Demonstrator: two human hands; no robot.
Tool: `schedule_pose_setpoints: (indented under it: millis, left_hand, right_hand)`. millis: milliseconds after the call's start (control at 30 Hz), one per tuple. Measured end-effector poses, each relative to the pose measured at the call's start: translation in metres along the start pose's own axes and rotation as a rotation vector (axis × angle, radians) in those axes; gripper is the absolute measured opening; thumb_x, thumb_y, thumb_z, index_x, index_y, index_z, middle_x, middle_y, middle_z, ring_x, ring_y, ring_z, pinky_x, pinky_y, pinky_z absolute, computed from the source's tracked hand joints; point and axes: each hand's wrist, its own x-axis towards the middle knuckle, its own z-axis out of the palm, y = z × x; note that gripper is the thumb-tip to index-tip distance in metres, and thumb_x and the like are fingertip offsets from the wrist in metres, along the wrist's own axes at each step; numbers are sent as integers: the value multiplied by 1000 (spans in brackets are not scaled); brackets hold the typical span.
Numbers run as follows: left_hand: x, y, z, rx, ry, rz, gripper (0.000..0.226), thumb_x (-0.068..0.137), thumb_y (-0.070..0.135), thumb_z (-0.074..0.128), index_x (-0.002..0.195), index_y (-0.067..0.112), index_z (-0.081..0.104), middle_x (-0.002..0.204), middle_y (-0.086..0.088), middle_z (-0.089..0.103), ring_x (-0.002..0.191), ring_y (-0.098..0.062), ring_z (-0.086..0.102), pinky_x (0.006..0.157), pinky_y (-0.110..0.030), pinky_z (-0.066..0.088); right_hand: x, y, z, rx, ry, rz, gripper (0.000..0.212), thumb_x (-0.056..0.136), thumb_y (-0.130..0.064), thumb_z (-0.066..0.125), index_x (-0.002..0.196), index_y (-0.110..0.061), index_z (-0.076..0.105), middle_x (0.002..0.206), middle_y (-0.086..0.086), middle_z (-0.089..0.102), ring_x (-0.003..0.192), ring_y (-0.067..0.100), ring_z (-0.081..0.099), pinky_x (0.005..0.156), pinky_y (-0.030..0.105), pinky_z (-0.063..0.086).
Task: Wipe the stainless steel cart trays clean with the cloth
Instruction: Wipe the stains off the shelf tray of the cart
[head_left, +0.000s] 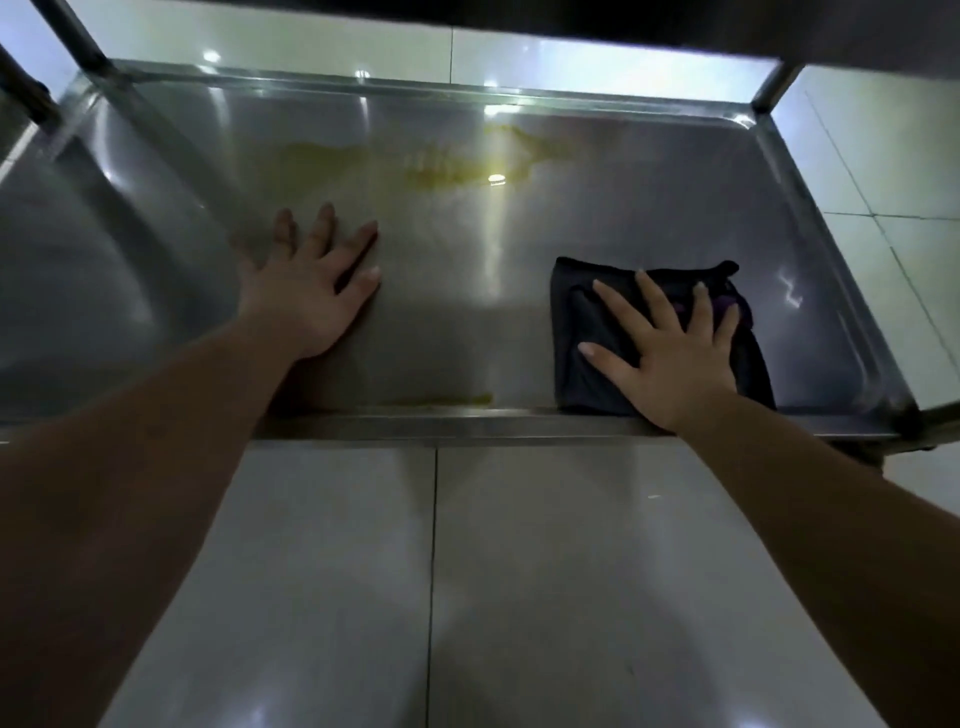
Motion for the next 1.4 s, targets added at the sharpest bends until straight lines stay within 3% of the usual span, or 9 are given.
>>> schedule_pose_setpoints:
  millis: [367,667,1067,1233,1400]
  left_hand:
    - [-2,-3,8,-42,56,-3,55,95,65,8,148,57,-2,165,8,-5,151,-31,-5,111,-69,-5]
    - [2,-2,9,-65,77,10,54,98,58,10,150,53,-2,165,8,-5,151,-31,-6,112,-69,-1]
    - [3,-5,11,-71,80,13,56,91,64,3,147,58,-6,164,10,-6,151,-30,-7,111,-69,-6]
    - [1,-1,7,-47,63,-11,54,95,62,7,148,56,-5,165,9,-8,151,-31,-7,110,-71,-7]
    - [2,-2,8,-61,61,-17,54,96,61,8,148,56,-4,165,9,-8,151,-31,-7,111,-71,-3]
  right_hand:
    - [-1,-165,8,28,32,-68,86,60,-97,-9,137,-62,-24,162,-7,-20,142,51,-19,104,71,-16]
    - [46,-156,-2,61,38,-35,89,57,-100,-5,139,-65,-14,163,-11,-11,146,45,-13,108,71,-12]
    - [172,-163,-34,109,-7,-26,86,72,-94,16,148,-57,5,164,-7,-3,146,45,-10,107,71,-14]
    - [142,-153,-29,97,-24,-96,84,75,-92,15,149,-54,4,164,-9,-3,147,43,-9,111,68,-11]
    - [44,-135,-7,66,10,-139,87,65,-95,-4,144,-60,-4,163,-13,-4,147,41,-7,113,66,-7]
